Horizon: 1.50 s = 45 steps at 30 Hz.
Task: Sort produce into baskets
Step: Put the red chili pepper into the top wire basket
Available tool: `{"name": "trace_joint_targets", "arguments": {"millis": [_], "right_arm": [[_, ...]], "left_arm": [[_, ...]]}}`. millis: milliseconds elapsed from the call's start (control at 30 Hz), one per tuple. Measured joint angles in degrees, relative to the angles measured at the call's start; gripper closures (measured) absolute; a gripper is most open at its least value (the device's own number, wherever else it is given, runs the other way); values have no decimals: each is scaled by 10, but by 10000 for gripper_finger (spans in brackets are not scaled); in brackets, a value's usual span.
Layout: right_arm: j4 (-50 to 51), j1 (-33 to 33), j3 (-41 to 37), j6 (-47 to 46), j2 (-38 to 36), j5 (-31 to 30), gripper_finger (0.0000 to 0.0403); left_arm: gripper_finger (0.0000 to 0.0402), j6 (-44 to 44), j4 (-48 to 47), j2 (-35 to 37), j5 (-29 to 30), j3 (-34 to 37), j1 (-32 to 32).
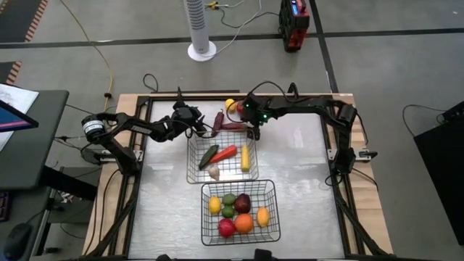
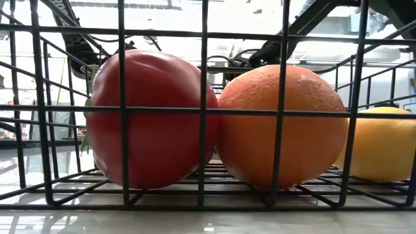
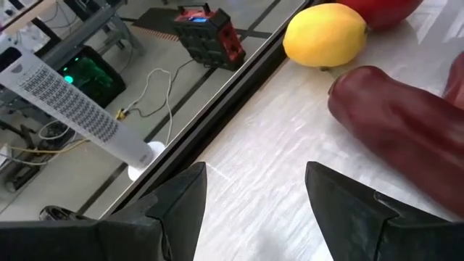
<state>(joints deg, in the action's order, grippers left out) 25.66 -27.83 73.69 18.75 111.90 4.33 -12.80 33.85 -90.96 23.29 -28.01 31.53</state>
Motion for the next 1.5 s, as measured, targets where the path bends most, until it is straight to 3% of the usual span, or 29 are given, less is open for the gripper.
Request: {"name": "trace_joint_targets", "arguments": {"millis": [433, 800, 1000, 1200, 1500], "right_arm": [[-6, -1, 0, 4, 18, -13, 156], [-4, -4, 0, 6, 18, -14, 307], [-4, -15, 0, 11, 17, -14, 369], [1, -33, 0, 13, 14, -15, 361], [34, -39, 1, 26, -35, -26, 358]], "left_arm": [[178, 0, -1, 0, 2, 0, 0], [178, 0, -5, 0, 17, 0, 0], [178, -1, -31, 24, 91, 0, 0], [178, 0, -79, 68, 135, 0, 0], [178, 4, -106, 95, 144, 0, 0]]}}
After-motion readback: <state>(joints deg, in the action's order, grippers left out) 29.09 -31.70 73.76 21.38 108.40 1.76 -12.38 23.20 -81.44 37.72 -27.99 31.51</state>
